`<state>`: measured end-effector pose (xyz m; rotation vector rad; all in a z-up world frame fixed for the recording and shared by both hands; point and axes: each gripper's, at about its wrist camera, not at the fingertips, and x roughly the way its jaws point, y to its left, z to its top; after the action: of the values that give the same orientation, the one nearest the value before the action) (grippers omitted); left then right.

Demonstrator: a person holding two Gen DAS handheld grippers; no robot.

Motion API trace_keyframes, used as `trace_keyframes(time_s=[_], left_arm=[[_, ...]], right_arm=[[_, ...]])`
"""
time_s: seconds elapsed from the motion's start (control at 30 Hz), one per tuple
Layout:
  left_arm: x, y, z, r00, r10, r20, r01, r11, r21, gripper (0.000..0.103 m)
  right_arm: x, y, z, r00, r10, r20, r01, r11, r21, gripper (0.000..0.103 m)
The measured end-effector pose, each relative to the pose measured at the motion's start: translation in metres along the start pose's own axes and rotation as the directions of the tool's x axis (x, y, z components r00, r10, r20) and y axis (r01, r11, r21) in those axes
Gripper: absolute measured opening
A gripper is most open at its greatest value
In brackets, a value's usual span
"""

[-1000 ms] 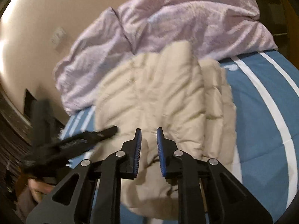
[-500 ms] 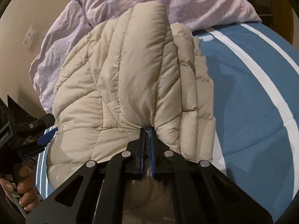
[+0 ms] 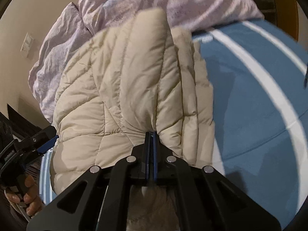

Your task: Fold large clothes

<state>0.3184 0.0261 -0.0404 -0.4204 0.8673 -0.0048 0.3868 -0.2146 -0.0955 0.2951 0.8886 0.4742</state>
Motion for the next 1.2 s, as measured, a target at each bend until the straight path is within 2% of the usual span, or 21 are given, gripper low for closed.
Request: trace_keyframes(time_s=[0.07, 0.13, 0.2, 0.23, 0.43, 0.63, 0.9, 1.07, 1.2], left_arm=[[-0.005, 0.000, 0.005, 1.000, 0.020, 0.021, -0.020, 1.000, 0.014, 0.069], [-0.010, 0.001, 0.011, 0.998, 0.043, 0.047, -0.044, 0.999, 0.022, 0.072], [-0.014, 0.003, 0.018, 0.996, 0.067, 0.067, -0.069, 0.997, 0.032, 0.072], [-0.015, 0.003, 0.023, 0.993, 0.091, 0.079, -0.094, 0.995, 0.043, 0.072], [-0.011, 0.000, 0.041, 0.971, 0.193, 0.138, -0.210, 0.970, 0.119, 0.074], [0.001, 0.002, 0.054, 0.942, 0.263, 0.209, -0.298, 0.942, 0.156, 0.078], [0.016, 0.008, 0.058, 0.918, 0.293, 0.268, -0.344, 0.923, 0.171, 0.078], [0.022, 0.003, 0.059, 0.914, 0.283, 0.290, -0.346, 0.919, 0.191, 0.078], [0.030, -0.001, 0.059, 0.922, 0.270, 0.277, -0.330, 0.923, 0.197, 0.078]], right_arm=[[-0.011, 0.006, 0.006, 0.999, -0.011, 0.033, 0.011, 1.000, -0.020, 0.007], [-0.020, 0.013, 0.014, 0.998, -0.012, 0.068, 0.015, 0.999, -0.032, 0.018], [-0.028, 0.020, 0.023, 0.994, -0.020, 0.108, 0.024, 0.999, -0.041, 0.038], [-0.031, 0.024, 0.027, 0.992, -0.022, 0.123, 0.028, 0.999, -0.046, 0.040], [-0.036, 0.048, 0.047, 0.983, -0.022, 0.181, 0.039, 0.995, -0.088, 0.041], [-0.014, 0.073, 0.059, 0.979, -0.064, 0.193, 0.097, 0.982, -0.164, 0.041], [0.008, 0.078, 0.062, 0.968, -0.130, 0.216, 0.175, 0.963, -0.204, 0.041], [0.005, 0.086, 0.065, 0.956, -0.140, 0.257, 0.201, 0.953, -0.226, 0.041], [0.007, 0.088, 0.069, 0.952, -0.148, 0.267, 0.212, 0.950, -0.231, 0.041]])
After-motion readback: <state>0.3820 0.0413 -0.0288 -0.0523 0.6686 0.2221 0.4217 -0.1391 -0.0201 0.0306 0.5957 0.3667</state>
